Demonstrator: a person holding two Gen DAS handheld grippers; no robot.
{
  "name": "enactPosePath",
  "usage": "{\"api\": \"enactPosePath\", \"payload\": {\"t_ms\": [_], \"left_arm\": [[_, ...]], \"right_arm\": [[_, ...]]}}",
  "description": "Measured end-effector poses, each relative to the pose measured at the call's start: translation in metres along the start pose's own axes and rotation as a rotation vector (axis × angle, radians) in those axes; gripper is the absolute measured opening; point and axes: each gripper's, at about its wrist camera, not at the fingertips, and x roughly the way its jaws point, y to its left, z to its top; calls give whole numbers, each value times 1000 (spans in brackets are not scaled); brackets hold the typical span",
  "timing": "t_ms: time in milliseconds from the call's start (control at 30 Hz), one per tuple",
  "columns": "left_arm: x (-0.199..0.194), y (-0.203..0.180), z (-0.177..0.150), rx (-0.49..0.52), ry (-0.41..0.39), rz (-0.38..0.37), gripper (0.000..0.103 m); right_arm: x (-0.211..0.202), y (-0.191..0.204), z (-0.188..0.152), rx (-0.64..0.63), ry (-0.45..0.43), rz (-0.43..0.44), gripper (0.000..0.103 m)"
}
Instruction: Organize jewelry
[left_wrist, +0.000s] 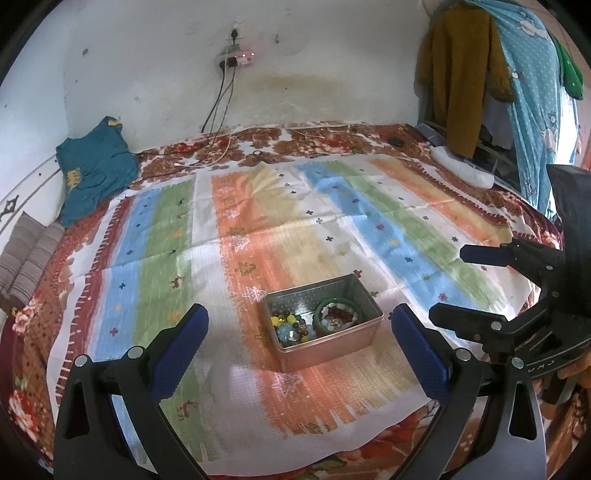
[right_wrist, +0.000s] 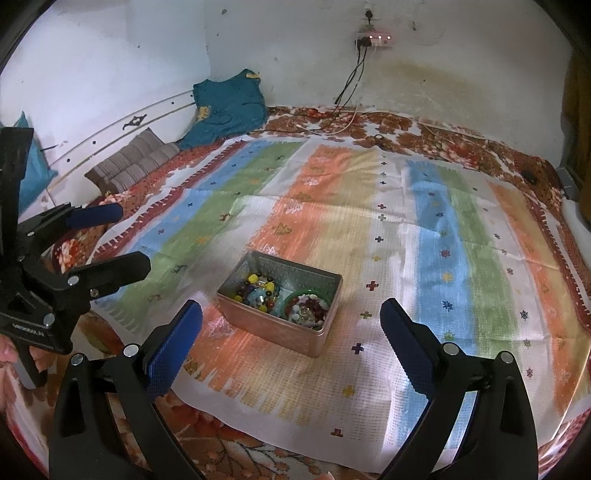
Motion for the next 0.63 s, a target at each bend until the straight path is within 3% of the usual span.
{"api": "enactPosePath", "payload": {"t_ms": [633], "left_arm": [[2, -6, -4, 18, 25, -17, 97]], "right_arm": [[-2, 1, -1, -16, -4, -3, 98]]}}
